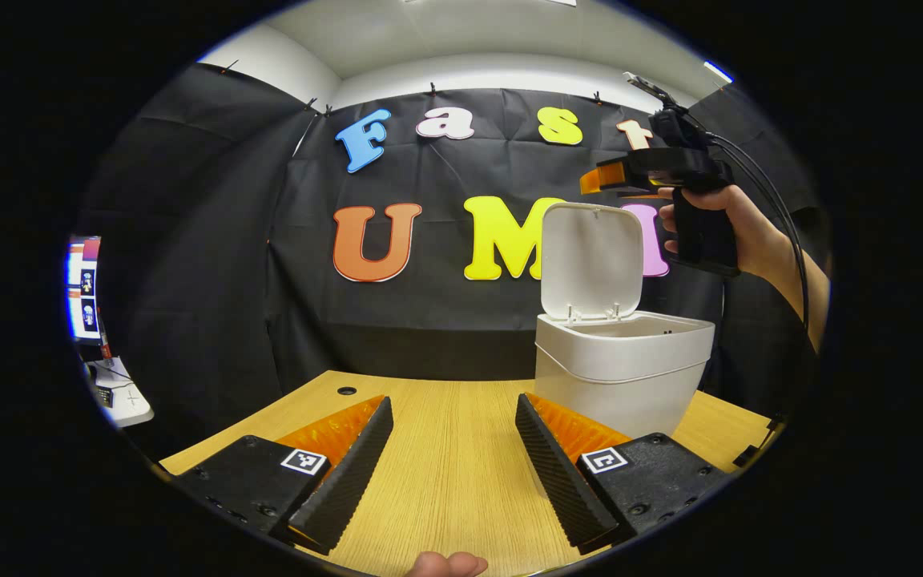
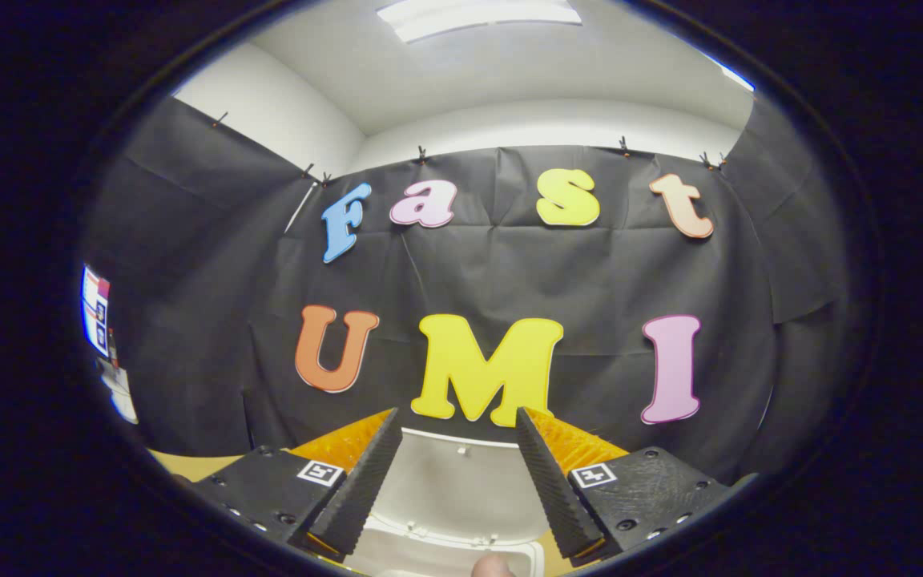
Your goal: Press the lid of the desktop garbage bin to open it, pick up the crumpled paper on the desktop and throw it into the bin, then pick up the pop can on the desktop and drop it into the bin, and finally close the garbage bin lid.
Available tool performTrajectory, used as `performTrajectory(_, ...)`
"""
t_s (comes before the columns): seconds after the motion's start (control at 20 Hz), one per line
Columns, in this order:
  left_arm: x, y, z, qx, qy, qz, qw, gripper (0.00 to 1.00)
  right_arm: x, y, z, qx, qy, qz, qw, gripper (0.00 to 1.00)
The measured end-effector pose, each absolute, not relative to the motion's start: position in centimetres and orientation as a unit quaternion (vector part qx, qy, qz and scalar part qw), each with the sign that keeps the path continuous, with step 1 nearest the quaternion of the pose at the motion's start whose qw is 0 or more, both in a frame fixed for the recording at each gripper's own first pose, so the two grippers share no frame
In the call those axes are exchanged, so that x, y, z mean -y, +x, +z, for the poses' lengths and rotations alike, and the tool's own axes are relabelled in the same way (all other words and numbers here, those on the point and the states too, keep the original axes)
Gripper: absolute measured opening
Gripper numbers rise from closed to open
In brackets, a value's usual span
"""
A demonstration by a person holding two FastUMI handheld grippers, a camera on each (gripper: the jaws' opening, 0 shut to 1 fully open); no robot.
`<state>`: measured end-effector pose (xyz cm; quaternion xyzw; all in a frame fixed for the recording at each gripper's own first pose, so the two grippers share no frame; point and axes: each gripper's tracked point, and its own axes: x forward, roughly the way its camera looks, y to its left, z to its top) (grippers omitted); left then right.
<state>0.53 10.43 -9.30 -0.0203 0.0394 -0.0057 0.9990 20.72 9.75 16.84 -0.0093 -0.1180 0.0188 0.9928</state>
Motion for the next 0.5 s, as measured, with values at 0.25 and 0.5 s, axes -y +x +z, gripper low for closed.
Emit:
performTrajectory(0.25, -11.4, 0.5, -9.2, -0.039, -0.016, 0.0, 0.999, 0.99, -8.3, 23.4, 16.9, 0.123, 0.02, -0.008, 0.992, 0.87)
performTrajectory(0.5, -11.1, 0.8, -9.1, -0.038, -0.016, -0.005, 0.999, 0.99, -7.1, 24.1, 16.1, 0.102, 0.037, -0.021, 0.994, 0.87)
